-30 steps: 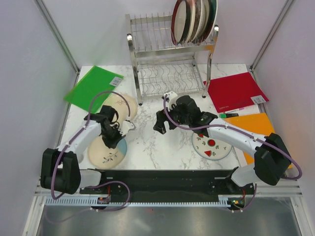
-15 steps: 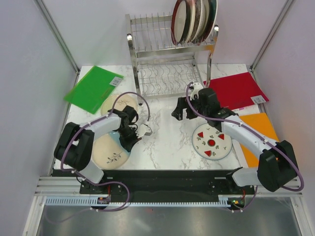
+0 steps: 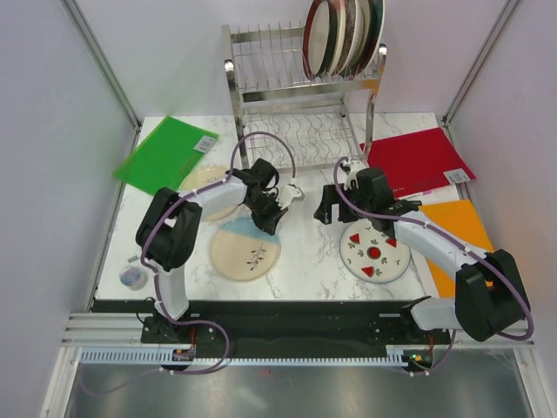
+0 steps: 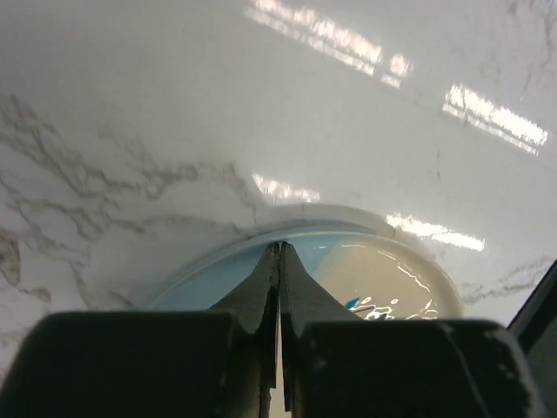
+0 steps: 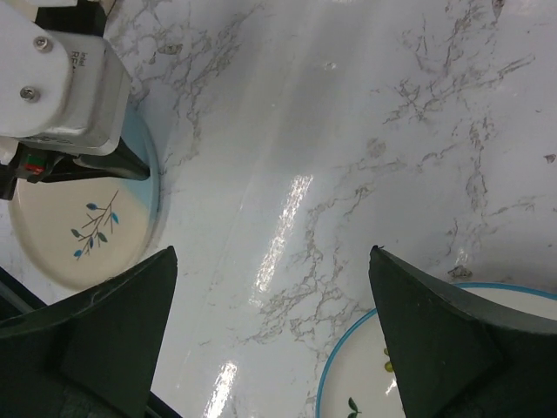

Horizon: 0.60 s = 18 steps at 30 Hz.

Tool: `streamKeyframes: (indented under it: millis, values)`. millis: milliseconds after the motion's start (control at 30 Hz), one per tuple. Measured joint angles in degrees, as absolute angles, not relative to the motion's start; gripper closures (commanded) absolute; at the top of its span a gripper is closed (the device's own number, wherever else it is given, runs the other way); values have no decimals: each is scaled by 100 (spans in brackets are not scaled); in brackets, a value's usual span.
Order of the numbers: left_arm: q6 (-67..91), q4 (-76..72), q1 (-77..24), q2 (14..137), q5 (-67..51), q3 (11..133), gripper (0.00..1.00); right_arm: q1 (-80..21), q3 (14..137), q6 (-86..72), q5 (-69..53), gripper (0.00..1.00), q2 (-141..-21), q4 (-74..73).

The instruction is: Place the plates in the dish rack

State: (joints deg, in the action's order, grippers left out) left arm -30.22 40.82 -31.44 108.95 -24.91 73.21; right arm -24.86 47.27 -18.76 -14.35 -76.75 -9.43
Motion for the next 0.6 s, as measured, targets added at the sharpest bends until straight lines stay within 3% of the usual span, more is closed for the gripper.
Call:
streamKeyframes:
  millis: [133,267,400,600]
  values:
    - [-2884,3719,-3415,11013,-2606,7526,65,-2449,4654,-1841,-1448,2,-7673,-947]
    - [-2628,3618,-3551,10617,-2563,7301,52,-2375,4534,-1852,-1695,2,-7675,-823]
    - [-2010,3662,-3251,9157,-2388,6598,31,-2335,4193,-2128,-2401,2,-7730,-340]
    - [110,3341,-1511,7102,-2196,5634,30,-2475,4042,-2397,-3111,2,-8281,257]
